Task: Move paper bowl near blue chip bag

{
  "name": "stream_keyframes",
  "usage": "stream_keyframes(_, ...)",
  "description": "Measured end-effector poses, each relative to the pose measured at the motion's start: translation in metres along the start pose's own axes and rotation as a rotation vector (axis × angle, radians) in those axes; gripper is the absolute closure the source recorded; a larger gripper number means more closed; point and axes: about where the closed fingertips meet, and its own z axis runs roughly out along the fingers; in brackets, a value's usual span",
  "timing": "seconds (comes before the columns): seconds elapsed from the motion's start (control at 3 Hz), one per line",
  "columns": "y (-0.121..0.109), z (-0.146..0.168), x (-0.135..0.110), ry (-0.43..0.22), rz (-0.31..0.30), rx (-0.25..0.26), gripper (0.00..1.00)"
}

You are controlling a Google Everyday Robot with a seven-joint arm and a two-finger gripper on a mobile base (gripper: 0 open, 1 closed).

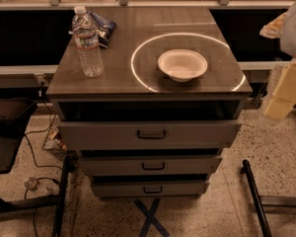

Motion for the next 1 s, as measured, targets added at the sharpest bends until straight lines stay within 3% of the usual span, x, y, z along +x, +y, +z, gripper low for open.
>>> stream_keyframes(0.33, 0.000, 0.000, 0.000, 0.000, 0.000, 0.000, 0.00)
stream_keyframes(0.67, -0.003, -0.009, -0.004, 0.030, -0.021, 0.039, 0.00)
stream_keyframes(1.0, -0.016, -0.004, -0.012, 0.015, -0.076, 0.081, 0.00)
